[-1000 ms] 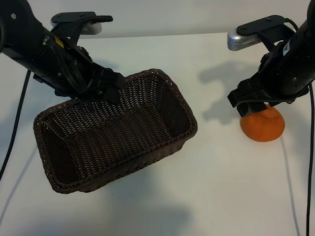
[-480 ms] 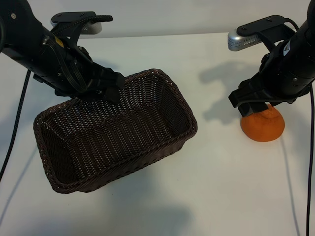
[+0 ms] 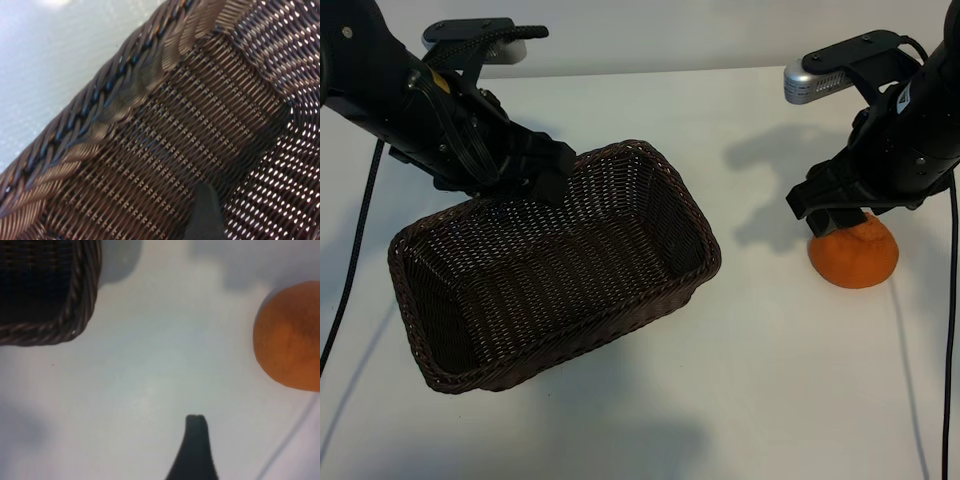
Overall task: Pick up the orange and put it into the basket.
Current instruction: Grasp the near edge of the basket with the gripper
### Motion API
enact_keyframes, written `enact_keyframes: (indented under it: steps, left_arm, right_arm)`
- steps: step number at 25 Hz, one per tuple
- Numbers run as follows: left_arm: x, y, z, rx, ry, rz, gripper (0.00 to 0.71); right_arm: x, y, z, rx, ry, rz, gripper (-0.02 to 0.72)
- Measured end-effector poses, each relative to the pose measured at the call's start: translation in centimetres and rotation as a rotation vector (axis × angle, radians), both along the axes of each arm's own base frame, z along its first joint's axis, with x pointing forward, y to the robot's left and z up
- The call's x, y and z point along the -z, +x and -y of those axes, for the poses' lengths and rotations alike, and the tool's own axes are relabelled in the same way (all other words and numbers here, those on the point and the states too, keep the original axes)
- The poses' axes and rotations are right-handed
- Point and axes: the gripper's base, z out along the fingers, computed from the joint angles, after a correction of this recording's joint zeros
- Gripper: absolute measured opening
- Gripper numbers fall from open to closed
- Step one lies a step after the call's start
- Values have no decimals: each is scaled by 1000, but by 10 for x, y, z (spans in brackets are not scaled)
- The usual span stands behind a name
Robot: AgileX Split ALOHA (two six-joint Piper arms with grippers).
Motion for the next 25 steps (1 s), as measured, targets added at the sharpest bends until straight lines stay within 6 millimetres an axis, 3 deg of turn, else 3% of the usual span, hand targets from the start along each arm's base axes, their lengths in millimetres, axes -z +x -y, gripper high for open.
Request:
enact_keyframes:
  steps: [8,14,19,25]
  left_arm:
    - [-7,-4,-6,-79,4,34,552]
    - [-21,-62,-43,-229,75,114,538]
    - [-14,-108,-74,-396,121,151,532]
    - [10,-124,-90,-553,189,119,532]
  right_arm:
    - [0,1,0,-1,0,7,572]
    - [0,2,0,-13,-1,23,572]
    - [-1,2,0,-16,-1,27,571]
    - [-1,2,0,-18,-2,27,571]
